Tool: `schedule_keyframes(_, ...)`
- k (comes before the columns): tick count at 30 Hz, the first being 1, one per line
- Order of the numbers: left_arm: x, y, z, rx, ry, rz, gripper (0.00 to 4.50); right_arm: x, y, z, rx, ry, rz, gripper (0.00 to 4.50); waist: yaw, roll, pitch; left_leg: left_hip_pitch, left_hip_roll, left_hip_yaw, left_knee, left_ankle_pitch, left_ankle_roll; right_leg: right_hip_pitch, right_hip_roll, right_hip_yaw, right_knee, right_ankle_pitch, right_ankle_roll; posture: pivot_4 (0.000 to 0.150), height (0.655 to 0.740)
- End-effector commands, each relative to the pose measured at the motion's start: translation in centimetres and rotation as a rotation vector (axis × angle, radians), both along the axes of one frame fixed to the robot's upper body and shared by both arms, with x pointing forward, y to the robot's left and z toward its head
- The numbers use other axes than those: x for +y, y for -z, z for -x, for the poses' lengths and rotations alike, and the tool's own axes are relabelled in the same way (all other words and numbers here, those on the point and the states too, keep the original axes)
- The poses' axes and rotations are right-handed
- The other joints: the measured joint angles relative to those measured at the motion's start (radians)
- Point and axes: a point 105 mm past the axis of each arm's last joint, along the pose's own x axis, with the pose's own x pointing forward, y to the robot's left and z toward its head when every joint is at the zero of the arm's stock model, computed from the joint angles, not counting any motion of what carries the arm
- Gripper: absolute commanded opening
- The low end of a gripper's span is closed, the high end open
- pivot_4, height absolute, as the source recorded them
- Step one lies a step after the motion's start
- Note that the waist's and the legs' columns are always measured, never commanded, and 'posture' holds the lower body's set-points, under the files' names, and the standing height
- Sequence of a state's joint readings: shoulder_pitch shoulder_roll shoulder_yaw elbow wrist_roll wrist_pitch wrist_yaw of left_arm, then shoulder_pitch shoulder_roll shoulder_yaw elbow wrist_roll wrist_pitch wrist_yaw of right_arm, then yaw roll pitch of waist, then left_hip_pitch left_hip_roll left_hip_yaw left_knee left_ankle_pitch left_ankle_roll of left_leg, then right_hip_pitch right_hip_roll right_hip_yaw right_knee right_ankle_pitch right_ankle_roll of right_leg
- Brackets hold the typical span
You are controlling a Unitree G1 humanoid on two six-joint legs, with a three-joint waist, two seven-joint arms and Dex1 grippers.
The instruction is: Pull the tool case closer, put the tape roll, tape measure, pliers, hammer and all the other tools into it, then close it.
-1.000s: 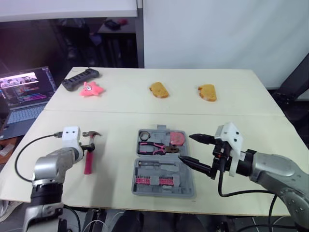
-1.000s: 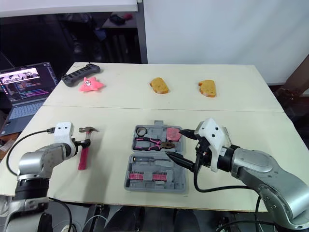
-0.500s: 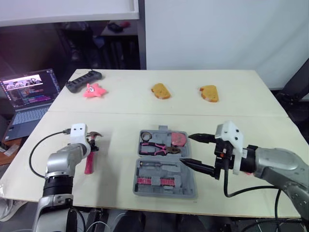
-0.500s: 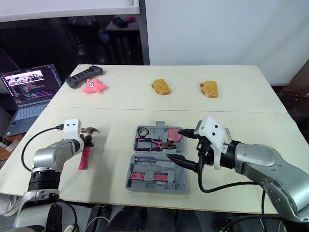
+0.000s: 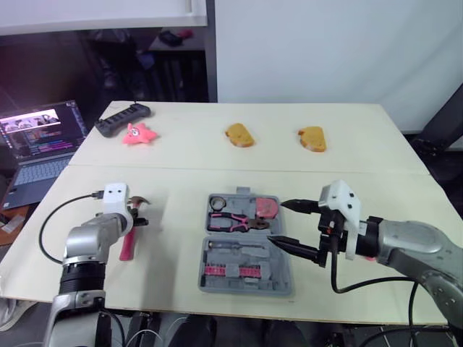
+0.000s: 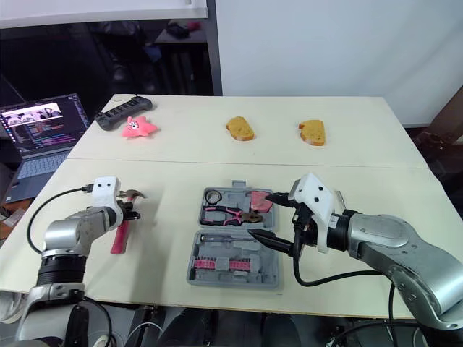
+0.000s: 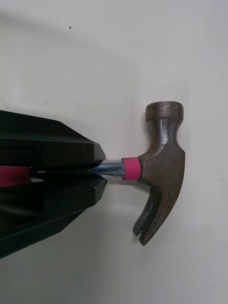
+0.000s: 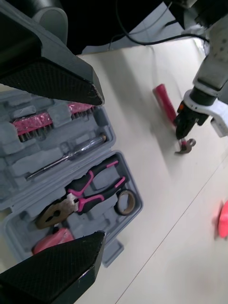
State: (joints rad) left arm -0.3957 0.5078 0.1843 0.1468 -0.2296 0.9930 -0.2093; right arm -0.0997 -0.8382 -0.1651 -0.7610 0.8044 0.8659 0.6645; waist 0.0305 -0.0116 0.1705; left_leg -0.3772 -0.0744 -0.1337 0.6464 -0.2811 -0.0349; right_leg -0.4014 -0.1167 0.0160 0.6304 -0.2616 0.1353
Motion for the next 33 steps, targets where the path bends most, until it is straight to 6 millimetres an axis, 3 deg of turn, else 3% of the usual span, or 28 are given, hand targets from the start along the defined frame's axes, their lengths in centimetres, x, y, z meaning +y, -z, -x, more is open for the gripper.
schedule_keyframes(1, -0.7, -4.8, 0.5, -0.039, 0.206, -0.095, 0.01, -0.1, -0.8, 0.3, -0.043, 0.01, -0.007, 4.5, -0.013, -0.006, 0.004, -0.005, 0.0, -0.001, 0.0, 0.0, 0.0, -0.004, 0.001, 0.0, 0.0, 0.0, -0.001, 0.15, 0.74)
schedule_keyframes(6, -4.8, -7.5, 3.1, 0.022, 0.607, -0.173, 0.01, -1.0, -0.2, 0.6, -0.024, 0.059, -0.002, 4.5, -0.017, -0.007, 0.005, -0.014, 0.001, -0.003, 0.001, 0.001, -0.002, -0.012, -0.001, -0.001, 0.0, 0.001, -0.001, 0.15, 0.74)
schedule_keyframes(10, -9.4, -8.5, 5.3, 0.03, 0.892, -0.142, 0.01, -1.6, -0.1, 0.8, -0.025, 0.085, 0.003, 4.5, -0.018, -0.005, 0.007, -0.014, 0.001, -0.001, 0.001, 0.0, 0.0, -0.012, -0.002, 0.0, -0.002, 0.001, -0.001, 0.15, 0.74)
schedule_keyframes(12, -12.7, -9.2, 7.3, 0.027, 1.079, -0.063, 0.01, -2.1, -0.1, 1.0, -0.023, 0.102, 0.013, 4.5, -0.018, -0.007, 0.011, -0.014, 0.002, -0.001, 0.001, 0.0, 0.0, -0.012, -0.002, -0.001, -0.001, 0.001, -0.001, 0.15, 0.74)
schedule_keyframes(16, -16.1, -8.8, 9.4, 0.034, 1.311, -0.039, 0.01, -3.2, -0.2, 1.3, -0.026, 0.151, 0.024, 4.5, -0.019, -0.006, 0.013, -0.014, 0.002, -0.001, 0.002, 0.001, 0.0, -0.012, -0.001, -0.001, -0.001, 0.001, -0.001, 0.15, 0.74)
schedule_keyframes(26, -22.6, -6.9, 9.5, 0.019, 1.484, -0.107, 0.01, -4.7, -0.5, 2.3, -0.012, 0.206, 0.059, 4.5, -0.017, -0.008, 0.014, -0.013, 0.0, 0.0, 0.003, 0.001, 0.0, -0.009, 0.0, -0.001, -0.001, 0.001, -0.001, 0.15, 0.74)
schedule_keyframes(33, -25.3, -5.5, 9.7, 0.06, 1.536, -0.146, 0.01, -4.6, -0.7, 2.8, 0.002, 0.189, 0.069, 4.5, -0.017, -0.007, 0.014, -0.013, 0.0, 0.0, 0.003, 0.001, 0.0, -0.009, 0.001, -0.001, 0.0, 0.001, -0.001, 0.15, 0.74)
